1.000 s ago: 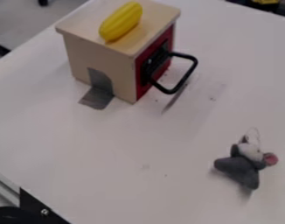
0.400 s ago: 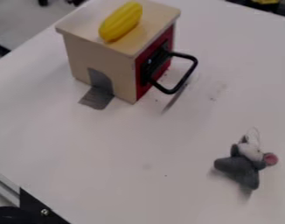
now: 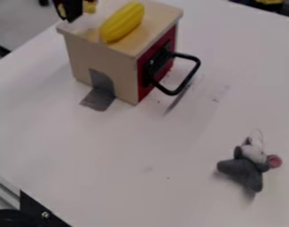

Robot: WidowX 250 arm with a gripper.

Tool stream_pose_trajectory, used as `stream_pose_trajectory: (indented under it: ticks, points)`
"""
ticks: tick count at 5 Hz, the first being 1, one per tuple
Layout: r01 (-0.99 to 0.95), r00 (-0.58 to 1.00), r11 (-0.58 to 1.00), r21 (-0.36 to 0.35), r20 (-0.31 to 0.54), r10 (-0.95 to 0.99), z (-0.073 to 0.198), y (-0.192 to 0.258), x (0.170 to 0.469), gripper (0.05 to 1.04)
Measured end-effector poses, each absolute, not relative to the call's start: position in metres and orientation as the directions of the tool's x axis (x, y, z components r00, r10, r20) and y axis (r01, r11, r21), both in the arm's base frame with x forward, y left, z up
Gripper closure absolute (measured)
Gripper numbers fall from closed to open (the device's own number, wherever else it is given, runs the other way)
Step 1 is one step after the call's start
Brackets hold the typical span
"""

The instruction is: Moved the yellow duck on top of the drawer and on the left side of the yellow corn

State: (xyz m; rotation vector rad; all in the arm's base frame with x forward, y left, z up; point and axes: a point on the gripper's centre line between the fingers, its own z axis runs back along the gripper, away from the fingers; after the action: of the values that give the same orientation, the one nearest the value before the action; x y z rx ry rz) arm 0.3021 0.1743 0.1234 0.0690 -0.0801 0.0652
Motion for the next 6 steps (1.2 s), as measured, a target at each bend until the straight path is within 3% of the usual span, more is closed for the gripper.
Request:
stream_pose_trajectory:
  ticks: [1, 2, 4, 5, 6]
  points:
    - [-0.079, 0.995, 0.996, 0.046, 0.068, 0.076, 0.123, 0.176, 0.300, 0.956]
    - [-0.078, 0.996, 0.996, 0.032, 0.056, 0.076, 0.124, 0.173, 0.298, 0.778]
    - [-0.046, 0.999, 0.999, -0.001, 0.030, 0.046, 0.124, 0.167, 0.295, 0.173]
    - [-0.029, 0.998, 0.999, -0.023, 0.056, 0.030, 0.142, 0.164, 0.303, 0.077]
    - [-0.023, 0.997, 0.999, -0.032, 0.073, 0.025, 0.166, 0.164, 0.309, 0.083]
